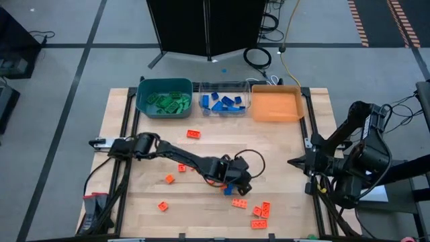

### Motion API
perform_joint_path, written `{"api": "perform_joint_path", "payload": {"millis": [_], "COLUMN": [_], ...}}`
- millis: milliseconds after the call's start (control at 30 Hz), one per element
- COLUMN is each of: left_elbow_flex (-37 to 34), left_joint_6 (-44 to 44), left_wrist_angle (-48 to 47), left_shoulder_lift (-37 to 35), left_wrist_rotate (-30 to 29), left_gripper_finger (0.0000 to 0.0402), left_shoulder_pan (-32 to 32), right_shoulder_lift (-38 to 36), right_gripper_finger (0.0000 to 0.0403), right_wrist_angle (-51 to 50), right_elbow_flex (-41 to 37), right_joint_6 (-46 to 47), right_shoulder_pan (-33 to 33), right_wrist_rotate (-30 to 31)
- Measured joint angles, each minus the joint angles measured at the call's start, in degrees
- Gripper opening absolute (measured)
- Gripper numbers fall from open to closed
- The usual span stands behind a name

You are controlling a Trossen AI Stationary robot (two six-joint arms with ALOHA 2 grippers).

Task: Sort blocks
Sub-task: Put the blue game piece into the transparent bin

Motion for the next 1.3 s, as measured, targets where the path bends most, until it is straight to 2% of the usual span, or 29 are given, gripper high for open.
{"api": "perform_joint_path", "payload": {"millis": [100, 300, 500, 600, 733, 767, 1067, 1300], "left_elbow_flex": [-0.06, 0.13, 0.27, 0.23, 0.18, 0.18, 2.47, 4.99], "left_joint_6": [-2.8, -3.86, -5.88, -5.64, -5.57, -5.45, 4.82, 13.45], "left_wrist_angle": [-2.71, -2.36, -2.3, -3.36, -4.01, -3.99, -4.79, -3.95], "left_shoulder_lift": [1.73, 4.73, 6.49, 6.58, 6.58, 6.58, 3.65, -2.36], "left_wrist_rotate": [-0.38, -2.65, -2.44, -2.07, -1.02, -0.89, -2.75, -5.29], "left_gripper_finger": [0.0271, 0.0271, 0.0265, 0.0228, 0.014, 0.0139, 0.014, 0.014], "left_shoulder_pan": [-1.0, -2.72, -2.84, -2.5, -1.75, -1.66, -0.24, 3.64], "right_shoulder_lift": [0.2, 0.61, 0.76, 0.76, 0.76, 0.76, 0.76, 0.76], "right_gripper_finger": [0.0, 0.0, 0.0, 0.0, 0.0, 0.0, 0.0, 0.0], "right_wrist_angle": [0.76, 2.9, 4.6, 4.66, 4.69, 4.69, 4.71, 5.2], "right_elbow_flex": [0.0, 0.0, 0.0, 0.0, 0.0, 0.0, 0.0, 0.0], "right_joint_6": [0.0, 1.29, 1.29, 1.28, 1.29, 1.29, 1.28, 1.29], "right_shoulder_pan": [0.0, 0.0, 0.0, 0.0, 0.0, 0.0, 0.0, 0.0], "right_wrist_rotate": [0.09, 0.07, -0.13, -0.14, -0.11, -0.13, -0.02, 0.0]}}
